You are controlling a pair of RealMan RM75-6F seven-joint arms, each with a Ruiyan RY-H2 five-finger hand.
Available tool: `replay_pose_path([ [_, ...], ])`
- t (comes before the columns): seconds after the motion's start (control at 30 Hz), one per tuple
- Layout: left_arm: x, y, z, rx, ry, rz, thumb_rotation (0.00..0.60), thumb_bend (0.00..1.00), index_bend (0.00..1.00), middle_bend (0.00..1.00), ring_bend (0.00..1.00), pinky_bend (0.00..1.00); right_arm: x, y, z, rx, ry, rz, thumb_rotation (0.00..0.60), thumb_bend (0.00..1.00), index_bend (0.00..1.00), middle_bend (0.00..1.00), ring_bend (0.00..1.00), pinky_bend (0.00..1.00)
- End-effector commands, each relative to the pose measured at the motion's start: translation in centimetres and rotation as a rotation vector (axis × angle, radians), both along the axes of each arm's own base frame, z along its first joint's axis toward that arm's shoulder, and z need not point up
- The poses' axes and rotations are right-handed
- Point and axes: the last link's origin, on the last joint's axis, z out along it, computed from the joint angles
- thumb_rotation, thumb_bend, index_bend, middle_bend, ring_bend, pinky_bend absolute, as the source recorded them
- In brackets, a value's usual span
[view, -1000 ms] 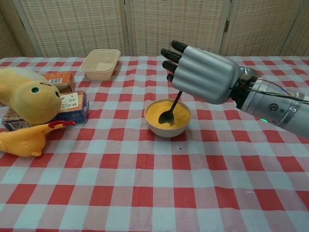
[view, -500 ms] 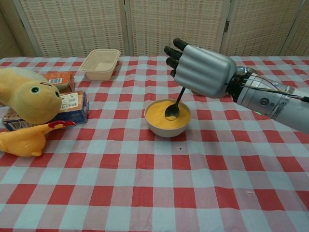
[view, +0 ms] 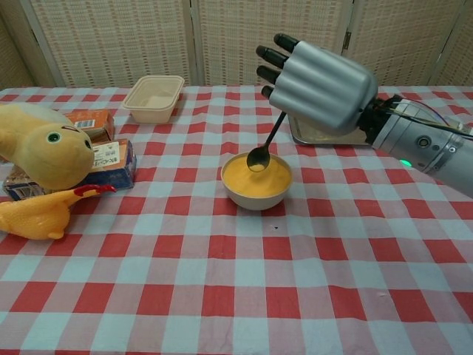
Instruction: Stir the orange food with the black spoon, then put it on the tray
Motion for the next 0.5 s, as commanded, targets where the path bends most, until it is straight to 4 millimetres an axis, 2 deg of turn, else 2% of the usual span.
replay_pose_path([
  [0.03, 0.0, 0.0, 0.1, 0.002, -0.002, -0.001, 0.6, 0.45, 0.0, 0.0, 0.0, 0.09, 0.0, 0.4, -0.2, 0.014, 0.006, 0.0, 0.6, 0.37, 0.98, 0.31, 0.13, 0.24],
  [0.23, 0.0, -0.1, 0.2, 0.004, -0.006, -0.003, 0.6, 0.45, 0.0, 0.0, 0.0, 0.09, 0.2, 1.0, -1.3, 0.037, 0.029, 0.008, 0.6, 0.37, 0.98, 0.31, 0.13, 0.24],
  [0.5, 0.0, -0.2, 0.3, 0.004, -0.008, -0.005, 0.6, 0.45, 0.0, 0.0, 0.0, 0.09, 0.0, 0.7, -2.2, 0.02, 0.1, 0.0, 0.6, 0.37, 0.98, 0.31, 0.13, 0.24],
])
